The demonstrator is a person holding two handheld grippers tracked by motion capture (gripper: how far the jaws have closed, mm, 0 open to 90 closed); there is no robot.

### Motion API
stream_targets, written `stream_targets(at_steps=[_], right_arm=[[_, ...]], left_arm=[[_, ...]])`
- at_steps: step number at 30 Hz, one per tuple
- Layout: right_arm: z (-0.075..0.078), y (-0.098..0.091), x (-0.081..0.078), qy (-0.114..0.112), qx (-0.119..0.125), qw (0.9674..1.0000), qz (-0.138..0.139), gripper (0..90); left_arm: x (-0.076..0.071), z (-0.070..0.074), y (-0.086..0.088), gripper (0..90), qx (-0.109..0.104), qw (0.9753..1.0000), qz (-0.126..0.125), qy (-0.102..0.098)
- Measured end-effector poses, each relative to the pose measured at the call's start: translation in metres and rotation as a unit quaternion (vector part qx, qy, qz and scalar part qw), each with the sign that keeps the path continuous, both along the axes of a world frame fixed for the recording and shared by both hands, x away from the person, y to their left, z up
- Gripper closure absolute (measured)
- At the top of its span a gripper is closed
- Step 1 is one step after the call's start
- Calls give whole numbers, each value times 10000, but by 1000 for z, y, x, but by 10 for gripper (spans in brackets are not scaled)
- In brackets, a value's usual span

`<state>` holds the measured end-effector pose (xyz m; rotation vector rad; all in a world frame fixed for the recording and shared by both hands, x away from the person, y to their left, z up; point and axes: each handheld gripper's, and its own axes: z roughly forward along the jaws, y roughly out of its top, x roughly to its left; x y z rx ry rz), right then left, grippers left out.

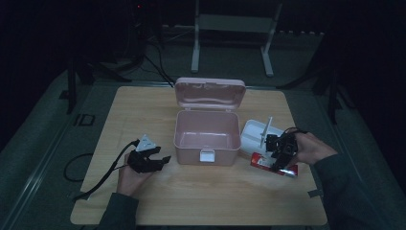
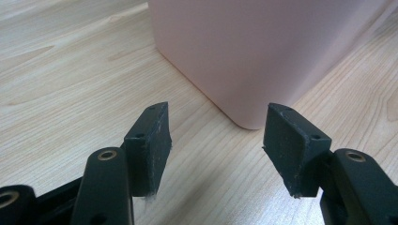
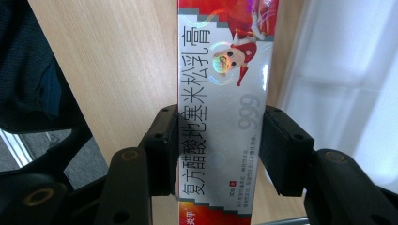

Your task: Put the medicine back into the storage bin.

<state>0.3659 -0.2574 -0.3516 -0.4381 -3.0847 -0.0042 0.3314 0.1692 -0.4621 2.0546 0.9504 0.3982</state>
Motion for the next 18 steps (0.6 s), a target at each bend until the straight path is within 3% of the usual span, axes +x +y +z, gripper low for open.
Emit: stream_targets(at_steps=[8, 12, 18], right_arm=[[27, 16, 8, -146, 9, 9998, 156, 511], [40, 33, 10, -191, 149, 9989, 409, 511], [49, 59, 17, -229, 87, 9973, 692, 511]], left_arm=[[0, 0, 0, 410, 7, 10000, 1, 2], [0, 0, 0, 410, -2, 10000, 1, 3], [0, 1, 1, 410, -5, 10000, 10, -7]])
